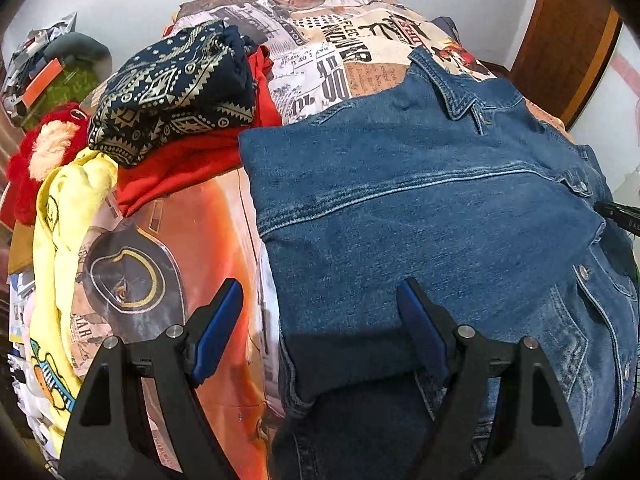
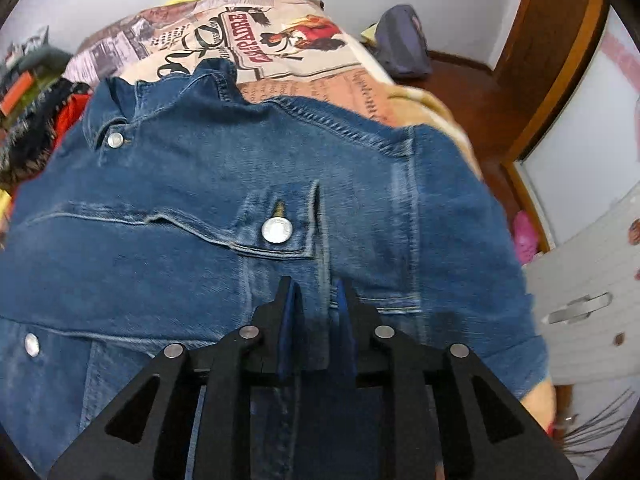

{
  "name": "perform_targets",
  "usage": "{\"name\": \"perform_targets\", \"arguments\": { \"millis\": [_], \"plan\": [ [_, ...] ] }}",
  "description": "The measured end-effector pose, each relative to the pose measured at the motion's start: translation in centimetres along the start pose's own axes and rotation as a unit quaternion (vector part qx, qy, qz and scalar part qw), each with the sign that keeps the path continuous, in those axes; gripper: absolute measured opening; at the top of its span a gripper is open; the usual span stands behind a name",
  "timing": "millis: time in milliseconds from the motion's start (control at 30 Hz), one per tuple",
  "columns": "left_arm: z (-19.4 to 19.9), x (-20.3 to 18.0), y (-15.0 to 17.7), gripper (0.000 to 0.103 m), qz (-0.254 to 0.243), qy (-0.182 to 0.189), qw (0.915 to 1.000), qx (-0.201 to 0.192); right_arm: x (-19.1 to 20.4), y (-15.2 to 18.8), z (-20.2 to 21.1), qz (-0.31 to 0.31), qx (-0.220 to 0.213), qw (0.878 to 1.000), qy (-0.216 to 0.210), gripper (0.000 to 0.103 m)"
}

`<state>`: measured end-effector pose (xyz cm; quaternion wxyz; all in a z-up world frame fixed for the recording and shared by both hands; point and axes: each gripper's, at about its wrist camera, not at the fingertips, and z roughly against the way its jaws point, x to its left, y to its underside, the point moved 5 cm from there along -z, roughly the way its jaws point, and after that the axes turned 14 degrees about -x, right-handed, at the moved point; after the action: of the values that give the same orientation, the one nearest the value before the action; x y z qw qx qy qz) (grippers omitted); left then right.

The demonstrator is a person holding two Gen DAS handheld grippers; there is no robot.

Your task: Fold large clothes

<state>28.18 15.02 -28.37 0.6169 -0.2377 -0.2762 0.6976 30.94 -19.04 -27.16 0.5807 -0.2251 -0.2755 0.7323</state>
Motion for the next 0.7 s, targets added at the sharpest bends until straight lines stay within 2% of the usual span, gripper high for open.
{"name": "perform_targets", "arguments": {
  "millis": [100,233,300,367,467,567,700],
  "plan": [
    [0.7,-0.4,-0.9,0.079,-0.002,0.001,0.9999,-0.017,-0.7,-0.4,1.4,0.007,-0.003,1.000,0.011,0.020],
    [2.5,-1.1,-3.1,0.079,-0.005,0.001,0.9983,-0.058,-2.3,-1.5,3.7,-0.017,-0.027,0.999,0.007,0.024],
    [3.4,-1.5,-4.4,0.079,-0.007,0.002,0.9969,-0.079,-4.0,-2.2,5.6,-0.043,-0.049,0.998,0.009,0.033],
    [4.3,-2.0,-5.6,0.079,-0.008,0.004,0.9950,-0.100,-5.8,-2.7,7.4,-0.073,-0.074,0.994,0.022,0.053],
    [5.5,-2.7,-7.3,0.079,-0.003,0.010,0.9916,-0.129,-8.8,-2.9,9.3,-0.118,-0.106,0.986,0.044,0.064],
    [6.1,-3.5,-8.4,0.079,0.006,0.023,0.9892,-0.145,-11.4,-2.2,9.6,-0.162,-0.102,0.980,0.053,0.066],
    [5.7,-4.7,-8.9,0.079,0.004,0.028,0.9890,-0.145,-14.1,-0.1,8.0,-0.223,-0.068,0.972,0.041,0.066]
  ]
}}
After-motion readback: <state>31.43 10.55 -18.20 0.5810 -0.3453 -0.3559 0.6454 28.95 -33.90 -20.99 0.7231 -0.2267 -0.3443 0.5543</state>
